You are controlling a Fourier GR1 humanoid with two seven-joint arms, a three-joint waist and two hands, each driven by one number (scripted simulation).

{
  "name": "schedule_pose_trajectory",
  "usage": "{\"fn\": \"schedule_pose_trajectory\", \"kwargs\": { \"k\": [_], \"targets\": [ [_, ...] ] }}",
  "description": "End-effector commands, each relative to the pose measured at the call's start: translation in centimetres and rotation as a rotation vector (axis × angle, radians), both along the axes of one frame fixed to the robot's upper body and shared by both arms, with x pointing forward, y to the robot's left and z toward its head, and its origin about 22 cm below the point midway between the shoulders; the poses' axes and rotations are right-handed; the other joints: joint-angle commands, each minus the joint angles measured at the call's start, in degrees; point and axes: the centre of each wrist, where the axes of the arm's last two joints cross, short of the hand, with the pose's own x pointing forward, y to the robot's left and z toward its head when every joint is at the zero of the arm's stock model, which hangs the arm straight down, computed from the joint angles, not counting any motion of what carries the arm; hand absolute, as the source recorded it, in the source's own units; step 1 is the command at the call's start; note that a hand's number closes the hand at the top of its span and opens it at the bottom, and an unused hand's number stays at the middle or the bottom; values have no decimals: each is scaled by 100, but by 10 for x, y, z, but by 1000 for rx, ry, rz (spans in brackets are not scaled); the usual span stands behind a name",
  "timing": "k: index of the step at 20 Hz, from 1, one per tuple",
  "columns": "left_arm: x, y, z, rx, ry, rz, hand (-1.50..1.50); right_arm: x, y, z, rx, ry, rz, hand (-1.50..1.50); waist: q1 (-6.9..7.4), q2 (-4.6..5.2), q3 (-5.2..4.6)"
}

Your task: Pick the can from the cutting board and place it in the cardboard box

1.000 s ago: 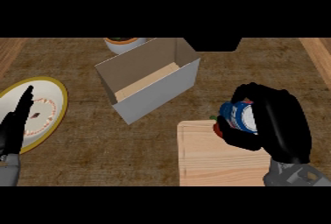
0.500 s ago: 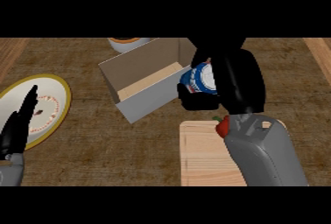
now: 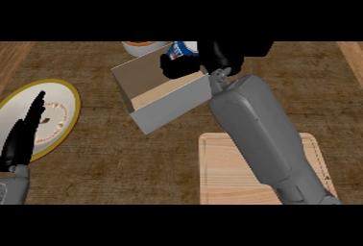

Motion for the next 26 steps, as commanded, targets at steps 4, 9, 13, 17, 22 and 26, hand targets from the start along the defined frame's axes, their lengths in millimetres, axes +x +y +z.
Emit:
{"fn": "schedule_pose_trajectory", "kwargs": {
  "k": [4, 9, 13, 17, 22, 26],
  "targets": [
    [24, -5, 9, -1, -26, -15, 0, 48, 10, -26, 48, 36, -18, 150, 67, 56, -1],
    [20, -11, 9, -6, -8, -26, 0, 62, 18, -43, -2, 90, -72, 150, 161, 61, -2],
    [12, -18, 14, 20, -24, -66, 0, 69, 16, -46, 72, 152, -181, 150, 374, 82, 0],
    [25, -28, 12, -4, -25, -75, 0, 75, 1, -67, 147, 221, -180, -150, 399, 180, 1],
    [19, -38, 4, 9, -16, -85, 0, 75, 2, -70, 194, 161, -147, -150, 496, 158, 4],
    [22, -33, 4, 10, -25, -70, 0, 75, -1, -75, 257, 33, -146, -150, 433, 138, 5]
  ]
}}
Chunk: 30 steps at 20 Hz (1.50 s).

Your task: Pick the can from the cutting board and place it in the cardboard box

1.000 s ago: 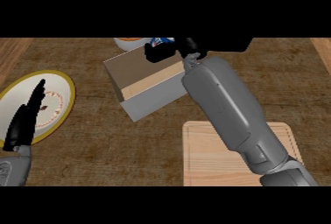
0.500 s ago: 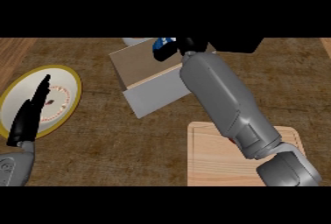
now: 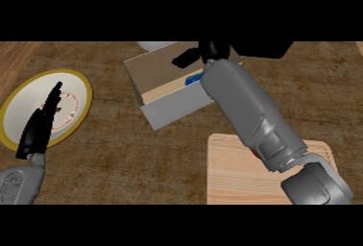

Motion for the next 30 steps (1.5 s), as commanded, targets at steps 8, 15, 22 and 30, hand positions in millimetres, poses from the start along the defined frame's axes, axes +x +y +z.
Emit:
{"fn": "schedule_pose_trajectory", "kwargs": {
  "k": [8, 15, 22, 30],
  "targets": [
    [-9, 24, -6, -3, 14, 47, 0, 3, -14, 2, 276, -271, -61, -150, -266, -50, 4],
    [-23, 37, -3, -18, 35, 104, 0, 7, -60, -2, 385, -295, -60, -150, -532, -165, 4],
    [-47, 39, -13, -16, 44, 123, 0, -14, -140, -30, 348, -254, -112, -150, -710, -245, 3],
    [-51, 55, 3, -1, 38, 130, 0, -67, -217, -16, 291, -191, -52, -150, -732, -247, 1]
  ]
}}
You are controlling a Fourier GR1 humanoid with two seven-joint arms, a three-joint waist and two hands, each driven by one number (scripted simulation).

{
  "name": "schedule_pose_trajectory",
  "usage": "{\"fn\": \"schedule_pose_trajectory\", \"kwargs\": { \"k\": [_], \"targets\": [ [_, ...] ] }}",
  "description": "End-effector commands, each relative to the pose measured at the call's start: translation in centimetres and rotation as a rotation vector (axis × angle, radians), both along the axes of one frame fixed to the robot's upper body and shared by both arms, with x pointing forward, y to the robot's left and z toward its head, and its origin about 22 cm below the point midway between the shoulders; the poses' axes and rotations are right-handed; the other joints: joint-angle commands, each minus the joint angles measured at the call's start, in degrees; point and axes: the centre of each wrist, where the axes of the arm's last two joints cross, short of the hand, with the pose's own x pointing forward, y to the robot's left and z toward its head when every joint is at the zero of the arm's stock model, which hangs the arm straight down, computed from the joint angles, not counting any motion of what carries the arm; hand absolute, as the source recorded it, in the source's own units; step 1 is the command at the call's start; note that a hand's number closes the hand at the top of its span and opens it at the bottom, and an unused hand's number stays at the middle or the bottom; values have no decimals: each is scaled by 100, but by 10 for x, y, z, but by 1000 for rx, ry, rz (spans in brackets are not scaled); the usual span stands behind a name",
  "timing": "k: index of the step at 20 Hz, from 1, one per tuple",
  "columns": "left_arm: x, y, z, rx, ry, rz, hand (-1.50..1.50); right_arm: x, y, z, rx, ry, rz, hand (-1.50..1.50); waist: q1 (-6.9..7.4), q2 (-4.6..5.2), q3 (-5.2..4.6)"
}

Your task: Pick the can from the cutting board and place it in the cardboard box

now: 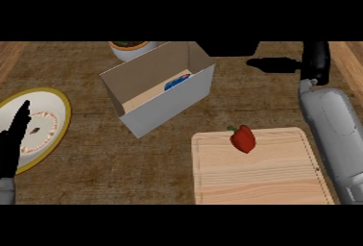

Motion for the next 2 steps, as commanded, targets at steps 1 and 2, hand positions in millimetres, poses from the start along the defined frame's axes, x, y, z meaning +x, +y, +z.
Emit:
{"fn": "schedule_pose_trajectory", "kwargs": {
  "k": [1, 2],
  "targets": [
    [11, 2, 0, -1, -3, -3, 0, -29, -56, 5, -59, 48, 49, -150, -9, 31, -1],
    [-5, 3, -10, -7, -5, 0, 0, -49, -48, -22, -41, 68, 51, -150, 4, 18, -1]
  ]
}}
